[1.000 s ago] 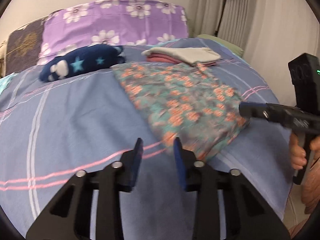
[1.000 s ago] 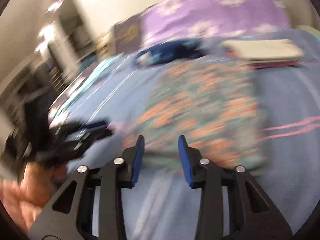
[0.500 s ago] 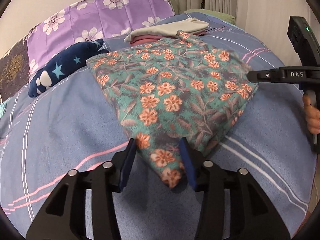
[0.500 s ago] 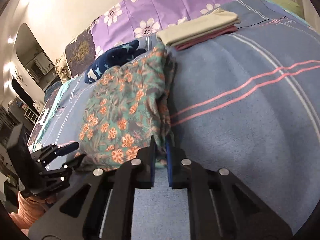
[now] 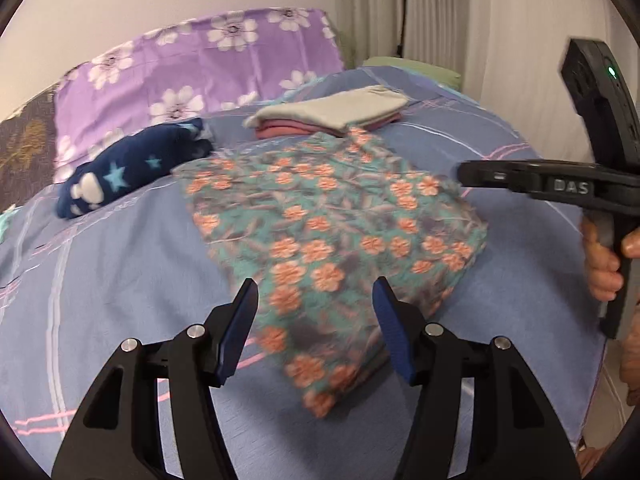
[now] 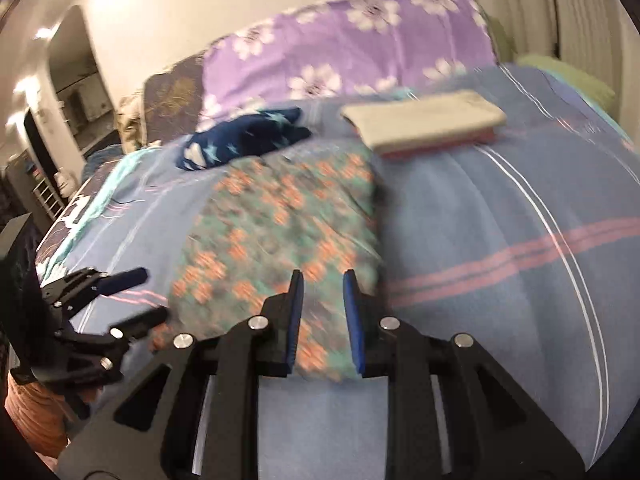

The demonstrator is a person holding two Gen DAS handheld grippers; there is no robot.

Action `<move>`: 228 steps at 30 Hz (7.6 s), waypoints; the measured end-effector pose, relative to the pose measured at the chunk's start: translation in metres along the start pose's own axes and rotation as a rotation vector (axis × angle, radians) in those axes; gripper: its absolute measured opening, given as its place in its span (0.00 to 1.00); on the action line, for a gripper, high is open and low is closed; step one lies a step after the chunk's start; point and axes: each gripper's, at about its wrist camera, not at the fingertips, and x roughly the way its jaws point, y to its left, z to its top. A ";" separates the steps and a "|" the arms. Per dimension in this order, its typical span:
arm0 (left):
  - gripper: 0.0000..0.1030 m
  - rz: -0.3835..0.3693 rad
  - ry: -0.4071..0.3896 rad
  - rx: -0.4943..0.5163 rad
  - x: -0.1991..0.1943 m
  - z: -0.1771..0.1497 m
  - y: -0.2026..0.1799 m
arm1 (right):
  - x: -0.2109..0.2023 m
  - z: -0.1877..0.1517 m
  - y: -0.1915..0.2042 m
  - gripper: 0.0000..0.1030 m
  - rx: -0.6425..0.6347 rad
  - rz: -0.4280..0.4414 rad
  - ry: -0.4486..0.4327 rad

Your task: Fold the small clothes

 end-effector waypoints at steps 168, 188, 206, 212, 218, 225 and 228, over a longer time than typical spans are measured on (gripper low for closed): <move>0.34 -0.363 -0.013 0.348 0.228 0.223 -0.252 | -0.098 0.006 -0.394 0.60 0.732 -0.510 -0.193; 0.47 -0.315 -0.074 0.391 0.177 0.174 -0.217 | -0.114 -0.014 -0.291 0.16 0.468 -0.732 -0.118; 0.98 -0.299 -0.283 0.325 0.032 0.128 -0.180 | -0.172 -0.056 -0.136 0.75 0.388 -0.700 -0.229; 0.98 -0.316 -0.269 0.323 0.018 0.109 -0.173 | -0.179 -0.066 -0.110 0.78 0.363 -0.743 -0.213; 0.98 -0.304 -0.303 0.351 -0.003 0.099 -0.165 | -0.186 -0.065 -0.093 0.81 0.355 -0.755 -0.230; 0.98 -0.316 -0.324 0.318 -0.022 0.096 -0.146 | -0.187 -0.060 -0.072 0.85 0.317 -0.770 -0.245; 0.98 -0.325 -0.324 0.312 -0.026 0.095 -0.141 | -0.186 -0.059 -0.066 0.86 0.306 -0.766 -0.245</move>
